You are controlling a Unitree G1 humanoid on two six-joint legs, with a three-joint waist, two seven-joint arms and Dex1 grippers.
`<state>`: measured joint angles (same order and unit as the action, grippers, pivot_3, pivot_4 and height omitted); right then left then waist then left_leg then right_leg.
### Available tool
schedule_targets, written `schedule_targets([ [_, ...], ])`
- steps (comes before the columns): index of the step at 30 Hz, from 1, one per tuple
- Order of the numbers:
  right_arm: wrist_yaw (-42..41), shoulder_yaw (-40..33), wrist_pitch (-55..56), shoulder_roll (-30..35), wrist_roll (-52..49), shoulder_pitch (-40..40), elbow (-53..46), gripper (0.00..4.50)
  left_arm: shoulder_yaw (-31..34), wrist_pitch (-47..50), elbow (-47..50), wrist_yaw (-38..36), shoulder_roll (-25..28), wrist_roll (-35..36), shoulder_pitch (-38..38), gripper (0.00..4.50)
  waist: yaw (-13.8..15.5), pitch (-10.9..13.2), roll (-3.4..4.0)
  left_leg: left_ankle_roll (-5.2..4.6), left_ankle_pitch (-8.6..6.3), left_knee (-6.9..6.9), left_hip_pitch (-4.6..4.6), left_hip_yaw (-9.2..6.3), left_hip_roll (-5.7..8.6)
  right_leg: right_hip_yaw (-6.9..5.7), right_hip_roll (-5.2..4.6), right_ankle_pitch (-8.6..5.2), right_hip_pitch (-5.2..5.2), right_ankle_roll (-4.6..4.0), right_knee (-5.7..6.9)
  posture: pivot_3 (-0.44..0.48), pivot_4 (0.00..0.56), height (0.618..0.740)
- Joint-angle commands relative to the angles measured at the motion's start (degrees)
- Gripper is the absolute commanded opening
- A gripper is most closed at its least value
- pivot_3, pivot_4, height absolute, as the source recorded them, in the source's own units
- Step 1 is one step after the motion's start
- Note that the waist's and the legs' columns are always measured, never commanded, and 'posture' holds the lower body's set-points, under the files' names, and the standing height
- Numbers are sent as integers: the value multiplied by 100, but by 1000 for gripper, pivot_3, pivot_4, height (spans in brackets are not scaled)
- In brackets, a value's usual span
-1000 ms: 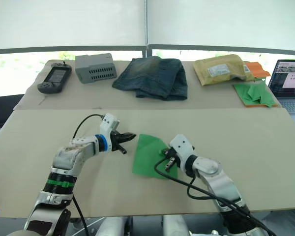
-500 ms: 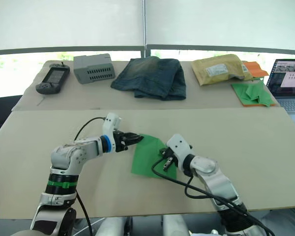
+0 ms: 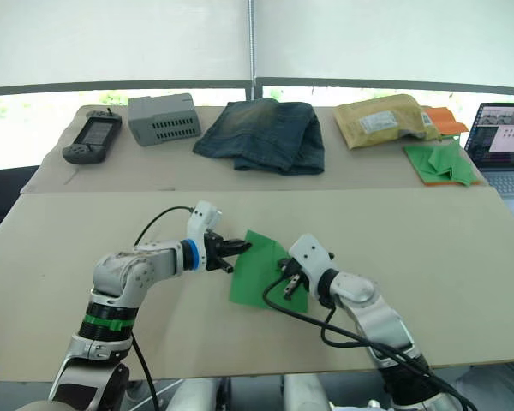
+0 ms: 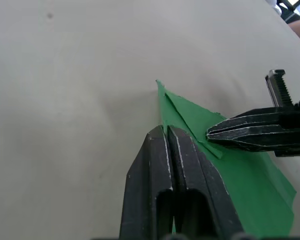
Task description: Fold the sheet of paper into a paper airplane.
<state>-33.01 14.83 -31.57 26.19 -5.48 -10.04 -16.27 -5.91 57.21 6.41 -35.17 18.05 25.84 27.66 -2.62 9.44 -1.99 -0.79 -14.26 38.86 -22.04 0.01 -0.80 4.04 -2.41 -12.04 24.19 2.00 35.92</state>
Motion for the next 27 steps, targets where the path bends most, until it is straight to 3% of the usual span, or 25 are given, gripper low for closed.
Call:
schedule_targets([
  [1, -154, 290, -148, 14, 62, 152, 233, 0, -619, -811, 380, -298, 363, -488, -19, 34, 0, 0, 0, 0, 0, -1, 1, 1, 0, 1, 0, 0, 0, -1, -1, 0, 150, 728],
  [8, -170, 308, -187, -10, 95, 142, 209, 0, -1426, -1880, 525, -780, 806, -1108, -175, 34, 4, 0, 0, 0, 0, -3, 0, 3, -1, 1, -1, -4, 1, -7, -1, 0, 150, 728],
  [13, -160, 253, -227, 18, 86, 154, 141, 0, -1788, -2290, 252, -935, 823, -1455, -171, 34, 15, 0, 0, 0, 0, -3, 0, 2, 0, 0, -1, -5, 1, -8, -1, 0, 150, 728],
  [21, -64, -8, -302, 34, 7, 117, -181, 0, -2009, -2429, -211, -1000, 724, -1875, -93, 34, 33, 0, 1, 0, 0, -2, -1, 2, 1, -1, -2, -5, 0, -7, -1, 0, 150, 728],
  [27, -173, -478, -277, -95, -326, -407, -61, 0, -1974, -2412, -292, -1050, 660, -1942, -95, 34, 51, 0, 1, -1, 0, 2, -5, 2, 3, -1, -5, -4, 1, -5, -1, 0, 150, 728],
])
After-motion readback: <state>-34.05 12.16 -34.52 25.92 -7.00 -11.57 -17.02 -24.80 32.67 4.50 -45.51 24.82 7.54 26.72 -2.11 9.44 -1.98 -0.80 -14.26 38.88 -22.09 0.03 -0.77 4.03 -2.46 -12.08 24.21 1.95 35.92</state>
